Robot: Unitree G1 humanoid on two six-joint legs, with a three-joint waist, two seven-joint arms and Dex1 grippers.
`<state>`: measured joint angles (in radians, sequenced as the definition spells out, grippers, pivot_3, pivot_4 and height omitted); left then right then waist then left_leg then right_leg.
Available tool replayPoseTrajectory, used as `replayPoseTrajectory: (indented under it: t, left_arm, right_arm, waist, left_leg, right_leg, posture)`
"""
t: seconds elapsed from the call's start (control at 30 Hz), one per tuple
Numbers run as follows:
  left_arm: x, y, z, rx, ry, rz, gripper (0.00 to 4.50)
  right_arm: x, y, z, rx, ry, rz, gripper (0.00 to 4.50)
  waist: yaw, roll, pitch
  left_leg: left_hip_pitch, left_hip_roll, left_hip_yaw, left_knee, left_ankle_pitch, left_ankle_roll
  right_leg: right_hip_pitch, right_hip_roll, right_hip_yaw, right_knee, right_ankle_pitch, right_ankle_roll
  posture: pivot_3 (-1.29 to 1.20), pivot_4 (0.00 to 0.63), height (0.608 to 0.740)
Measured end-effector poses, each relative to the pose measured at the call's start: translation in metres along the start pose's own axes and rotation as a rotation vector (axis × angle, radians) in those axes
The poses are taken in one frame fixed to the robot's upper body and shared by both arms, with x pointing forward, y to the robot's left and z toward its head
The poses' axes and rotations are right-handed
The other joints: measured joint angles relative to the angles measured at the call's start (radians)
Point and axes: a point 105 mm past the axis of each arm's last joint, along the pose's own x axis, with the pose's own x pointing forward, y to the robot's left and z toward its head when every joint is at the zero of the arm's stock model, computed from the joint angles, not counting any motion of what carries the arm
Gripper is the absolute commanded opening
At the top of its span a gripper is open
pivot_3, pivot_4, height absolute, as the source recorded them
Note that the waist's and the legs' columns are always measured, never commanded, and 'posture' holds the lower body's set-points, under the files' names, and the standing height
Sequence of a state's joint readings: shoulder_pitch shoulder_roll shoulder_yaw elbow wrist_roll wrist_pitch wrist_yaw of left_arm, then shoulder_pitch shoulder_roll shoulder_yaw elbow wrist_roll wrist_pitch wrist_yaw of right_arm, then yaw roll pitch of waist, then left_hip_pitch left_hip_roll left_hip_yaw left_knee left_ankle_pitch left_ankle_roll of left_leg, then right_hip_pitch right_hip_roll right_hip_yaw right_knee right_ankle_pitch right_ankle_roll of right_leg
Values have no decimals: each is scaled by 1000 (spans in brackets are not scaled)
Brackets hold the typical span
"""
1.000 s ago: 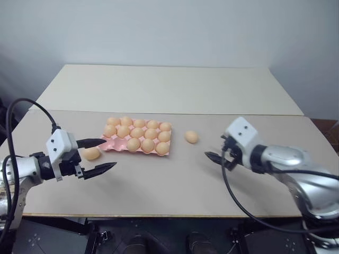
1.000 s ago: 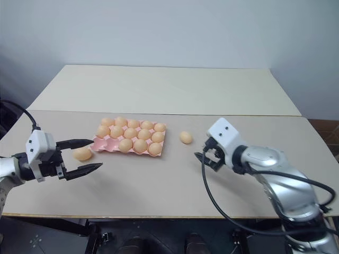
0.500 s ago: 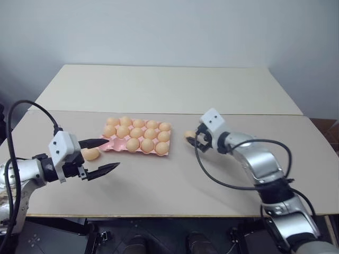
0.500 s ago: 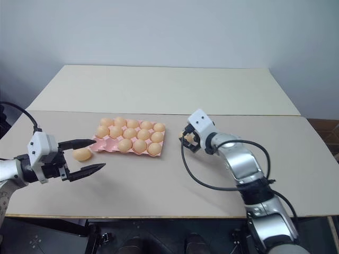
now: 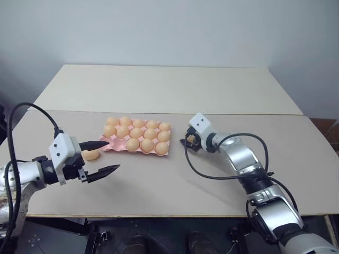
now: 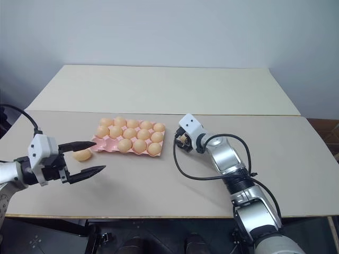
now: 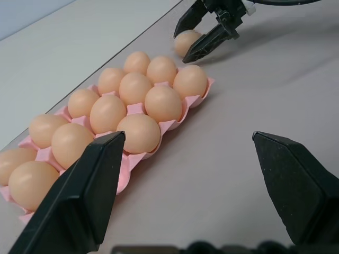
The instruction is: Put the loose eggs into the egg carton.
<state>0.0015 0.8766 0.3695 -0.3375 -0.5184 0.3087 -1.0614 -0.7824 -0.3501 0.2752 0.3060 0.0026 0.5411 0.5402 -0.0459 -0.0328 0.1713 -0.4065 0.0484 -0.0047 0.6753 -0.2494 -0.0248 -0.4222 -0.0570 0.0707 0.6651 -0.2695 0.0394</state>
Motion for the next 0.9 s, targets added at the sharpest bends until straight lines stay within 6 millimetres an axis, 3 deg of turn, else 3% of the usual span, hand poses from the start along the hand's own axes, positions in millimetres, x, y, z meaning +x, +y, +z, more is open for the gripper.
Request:
replayPoseTrajectory:
  t: [0.1,0.13,0.33,0.5,0.67,0.77,0.9]
  left_arm:
    - [0,0,-1,-2,2,2,4182]
    - [0,0,-1,-2,2,2,4182]
    - [-1,0,-2,-5,7,5,4182]
    - [-9,2,-7,-16,39,28,4182]
    - [-17,6,-12,-21,70,58,4182]
    - [-19,5,-15,-37,82,62,4182]
    - [-23,2,-19,-58,106,77,4182]
  right_arm:
    - [0,0,0,-9,4,-4,1977]
    - [0,0,0,-14,6,-7,1866]
    - [-6,-3,10,-87,-21,-41,1866]
    - [-16,11,61,-126,-165,-18,1866]
    - [-11,49,119,-115,-319,94,1866]
    - [3,84,123,-99,-319,198,1866]
    - [18,115,132,-111,-335,284,1866]
  waist:
    - [0,0,0]
    - [0,0,0]
    - [0,0,0]
    - [-10,0,0]
    - [-17,1,0]
    - [-21,1,0]
    - [-22,1,0]
  left_leg:
    - [0,0,0,0,0,0]
    - [0,0,0,0,0,0]
    - [0,0,0,0,0,0]
    - [0,1,0,0,0,0]
    - [1,1,0,0,0,0]
    - [0,0,0,-1,0,0]
    - [0,0,0,-1,0,0]
  right_leg:
    - [0,0,0,0,0,0]
    - [0,0,0,0,0,0]
    - [0,0,0,0,0,0]
    - [-1,0,0,1,0,0]
    - [0,0,0,0,0,0]
    - [-1,0,0,0,0,0]
    - [-1,0,-1,1,0,0]
  posture:
    - [0,150,740]
    - [0,150,740]
    - [0,150,740]
    - [0,150,740]
    - [0,150,740]
    - [0,150,740]
    - [0,150,740]
